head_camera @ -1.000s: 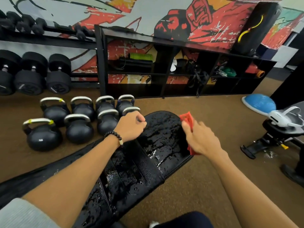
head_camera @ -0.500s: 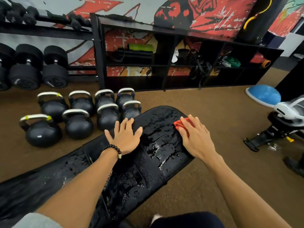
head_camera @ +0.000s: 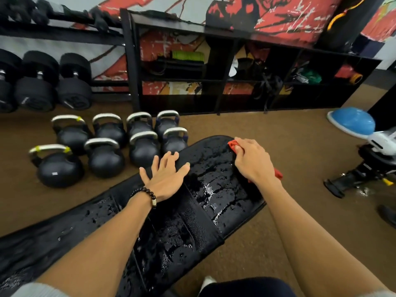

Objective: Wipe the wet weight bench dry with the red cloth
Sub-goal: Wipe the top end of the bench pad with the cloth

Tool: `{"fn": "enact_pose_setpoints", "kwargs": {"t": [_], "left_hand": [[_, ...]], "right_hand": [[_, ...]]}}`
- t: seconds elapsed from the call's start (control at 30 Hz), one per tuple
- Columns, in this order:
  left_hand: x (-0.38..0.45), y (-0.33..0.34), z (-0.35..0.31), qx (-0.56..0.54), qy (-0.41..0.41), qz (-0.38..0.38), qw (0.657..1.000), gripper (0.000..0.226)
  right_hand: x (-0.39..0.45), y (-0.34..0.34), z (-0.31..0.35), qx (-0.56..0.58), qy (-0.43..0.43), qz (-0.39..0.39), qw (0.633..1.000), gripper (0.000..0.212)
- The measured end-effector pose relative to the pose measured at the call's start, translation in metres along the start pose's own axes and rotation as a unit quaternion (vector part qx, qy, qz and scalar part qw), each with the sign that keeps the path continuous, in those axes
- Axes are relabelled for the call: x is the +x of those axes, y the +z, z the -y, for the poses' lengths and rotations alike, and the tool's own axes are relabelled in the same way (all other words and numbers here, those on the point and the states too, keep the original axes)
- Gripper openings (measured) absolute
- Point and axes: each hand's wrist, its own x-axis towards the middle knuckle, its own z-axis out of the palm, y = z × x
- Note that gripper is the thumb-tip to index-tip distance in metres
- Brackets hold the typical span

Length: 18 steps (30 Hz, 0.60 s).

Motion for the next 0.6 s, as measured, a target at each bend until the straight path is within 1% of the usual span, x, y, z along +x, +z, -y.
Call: {"fn": "enact_pose_setpoints", "kwargs": {"t": [0.1,0.13,0.17,0.2,0.27,0.3,0.33,0.4,0.47,0.5,0.53,0.6], "left_hand": [[0.000,-0.001,0.002,-0.007,0.003,0.002,1.000,0.065],[0.000,-0.001,0.002,-0.007,0.004,0.003,1.000,0.066],[0.001,0.000,0.002,-0.006,0.004,0.003,1.000,0.066],[0.002,0.001,0.002,-0.004,0.004,0.001,1.000,0.067],[0.001,0.001,0.001,-0.001,0.002,-0.003,1.000,0.068],[0.000,0.001,0.001,0.000,0.001,-0.002,1.000,0.068],[0.000,0.001,0.001,-0.001,0.002,-0.001,1.000,0.068],[0.000,-0.001,0.001,-0.008,0.004,0.002,1.000,0.067],[0.000,-0.002,0.002,-0.013,0.007,0.006,1.000,0.067],[0.000,-0.002,0.002,-0.015,0.009,0.006,1.000,0.067],[0.001,-0.001,0.002,-0.016,0.009,0.006,1.000,0.068],[0.001,0.000,0.001,-0.015,0.008,0.005,1.000,0.070]], "right_hand": [[-0.023,0.006,0.000,-0.056,-0.092,0.001,0.994,0.043],[-0.029,0.004,-0.007,-0.058,-0.102,0.003,0.993,0.044],[-0.028,0.000,-0.015,-0.059,-0.094,0.002,0.994,0.044],[-0.020,-0.002,-0.018,-0.046,-0.064,0.001,0.997,0.043],[0.007,-0.003,-0.014,-0.009,0.019,0.005,1.000,0.040],[0.017,-0.001,-0.007,-0.006,0.042,0.010,0.999,0.039],[0.021,0.003,0.000,-0.021,0.039,0.012,0.999,0.039],[0.010,0.010,0.008,-0.056,-0.036,0.014,0.998,0.043],[-0.013,0.008,-0.001,-0.069,-0.119,0.013,0.990,0.045],[-0.024,0.004,-0.009,-0.064,-0.137,0.012,0.988,0.044],[-0.027,0.000,-0.016,-0.061,-0.136,0.006,0.989,0.043],[-0.010,-0.003,-0.019,-0.036,-0.085,-0.006,0.996,0.039]]}}
